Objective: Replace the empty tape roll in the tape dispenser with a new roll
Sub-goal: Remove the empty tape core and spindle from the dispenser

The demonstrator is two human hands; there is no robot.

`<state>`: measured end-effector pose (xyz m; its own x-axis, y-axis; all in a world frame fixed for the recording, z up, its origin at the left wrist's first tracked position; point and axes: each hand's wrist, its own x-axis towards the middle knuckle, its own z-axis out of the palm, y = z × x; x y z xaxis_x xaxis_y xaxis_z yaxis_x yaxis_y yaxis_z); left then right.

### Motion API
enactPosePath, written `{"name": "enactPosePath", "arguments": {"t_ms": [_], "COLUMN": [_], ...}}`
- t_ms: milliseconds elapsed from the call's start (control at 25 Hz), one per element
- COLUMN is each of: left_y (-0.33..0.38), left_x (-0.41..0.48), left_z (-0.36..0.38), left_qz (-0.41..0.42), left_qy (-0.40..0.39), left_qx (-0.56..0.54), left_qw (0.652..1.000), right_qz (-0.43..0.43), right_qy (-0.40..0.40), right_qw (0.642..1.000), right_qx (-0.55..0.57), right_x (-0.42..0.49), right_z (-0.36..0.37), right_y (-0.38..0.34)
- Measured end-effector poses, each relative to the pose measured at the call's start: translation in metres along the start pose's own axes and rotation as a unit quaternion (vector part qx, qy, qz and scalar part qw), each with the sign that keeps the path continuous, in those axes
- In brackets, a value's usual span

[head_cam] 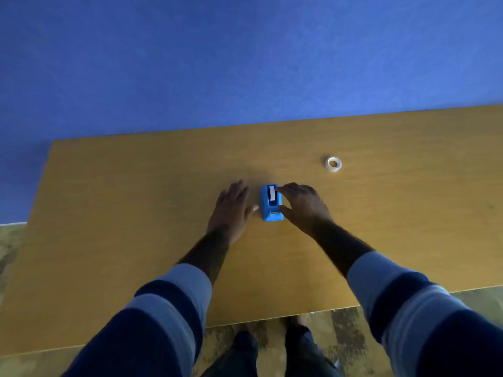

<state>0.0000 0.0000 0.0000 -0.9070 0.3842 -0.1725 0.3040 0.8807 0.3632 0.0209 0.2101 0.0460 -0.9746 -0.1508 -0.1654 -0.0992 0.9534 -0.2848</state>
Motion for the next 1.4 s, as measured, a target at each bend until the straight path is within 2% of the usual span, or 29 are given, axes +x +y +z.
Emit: {"name": "enactPosePath", "arguments": {"t_ms": [280, 480, 1000, 1400], "left_y": [0.014, 0.023, 0.028, 0.040], "left_x": [0.015, 0.015, 0.020, 0.028], "left_z": [0.011, 0.013, 0.007, 0.004], "left_qz": [-0.008, -0.054, -0.064, -0.049], "left_qy": [0.064, 0.042, 0.067, 0.114], "left_qx": [-0.074, -0.154, -0.166, -0.197], "left_qw": [0.995, 0.986, 0.982, 0.972], "right_qz": [-0.017, -0.026, -0.042, -0.053], "right_qy": [0.025, 0.023, 0.018, 0.050], "right_qw": [0.999, 0.999, 0.999, 0.995], "right_qx": [0.021, 0.009, 0.002, 0.073], "right_x": [0.021, 0.025, 0.035, 0.034], "right_z": [0.010, 0.011, 0.009, 0.001], "right_y": [0.005, 0.003, 0.002, 0.002]}}
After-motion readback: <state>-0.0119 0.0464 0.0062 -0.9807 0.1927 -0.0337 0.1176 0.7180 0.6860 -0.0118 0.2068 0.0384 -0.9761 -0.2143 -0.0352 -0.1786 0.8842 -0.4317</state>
